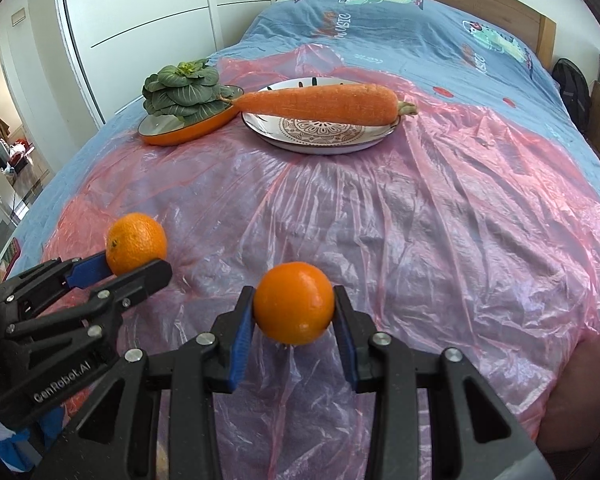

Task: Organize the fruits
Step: 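Grasp an orange with the left tool while the right tool grasps the other orange, then carry both oranges in the left and right tools to the green tray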

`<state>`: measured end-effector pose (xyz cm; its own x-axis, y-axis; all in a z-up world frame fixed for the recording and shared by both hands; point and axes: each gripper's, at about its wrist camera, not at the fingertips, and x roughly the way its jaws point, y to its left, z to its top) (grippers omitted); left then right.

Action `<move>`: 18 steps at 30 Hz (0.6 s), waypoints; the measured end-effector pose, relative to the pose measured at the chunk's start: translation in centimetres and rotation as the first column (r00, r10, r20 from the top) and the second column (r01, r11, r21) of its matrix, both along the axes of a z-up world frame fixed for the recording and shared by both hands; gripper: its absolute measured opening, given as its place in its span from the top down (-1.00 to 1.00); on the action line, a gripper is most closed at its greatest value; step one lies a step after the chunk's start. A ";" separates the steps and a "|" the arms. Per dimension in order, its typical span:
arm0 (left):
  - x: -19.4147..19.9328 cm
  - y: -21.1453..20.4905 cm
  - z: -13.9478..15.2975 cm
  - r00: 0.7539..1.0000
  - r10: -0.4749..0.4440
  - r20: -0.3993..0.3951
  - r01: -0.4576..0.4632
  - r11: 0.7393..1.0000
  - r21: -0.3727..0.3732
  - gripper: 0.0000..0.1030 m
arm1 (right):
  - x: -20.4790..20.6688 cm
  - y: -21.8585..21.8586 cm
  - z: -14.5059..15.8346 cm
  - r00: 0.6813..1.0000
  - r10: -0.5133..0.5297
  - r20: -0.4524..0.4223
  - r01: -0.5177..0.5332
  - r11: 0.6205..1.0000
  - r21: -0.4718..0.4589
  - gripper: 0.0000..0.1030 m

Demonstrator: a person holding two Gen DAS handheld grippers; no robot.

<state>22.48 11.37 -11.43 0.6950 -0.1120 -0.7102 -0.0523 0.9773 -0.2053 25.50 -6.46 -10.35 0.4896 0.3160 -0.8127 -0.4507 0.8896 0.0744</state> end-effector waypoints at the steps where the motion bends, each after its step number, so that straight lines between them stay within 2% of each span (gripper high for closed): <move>1: -0.1 0.1 0.1 1.000 0.005 0.004 -0.005 1.000 -0.003 0.28 | -0.2 -0.2 0.0 1.000 -0.005 -0.001 0.005 1.000 -0.006 0.74; 7: -0.6 1.1 1.2 0.999 0.030 0.038 -0.029 0.999 -0.026 0.28 | -1.4 -1.2 -0.3 1.000 -0.015 -0.013 0.015 0.999 -0.038 0.74; 13: -1.2 2.9 1.3 0.998 0.044 0.054 -0.038 0.993 -0.114 0.28 | -2.7 -2.1 -0.8 0.999 -0.018 -0.028 0.016 0.998 -0.057 0.74; 18: -1.7 4.1 1.3 0.997 0.034 0.073 -0.019 0.980 -0.196 0.28 | -3.3 -2.7 -1.0 1.000 -0.016 -0.027 0.015 1.000 -0.028 0.74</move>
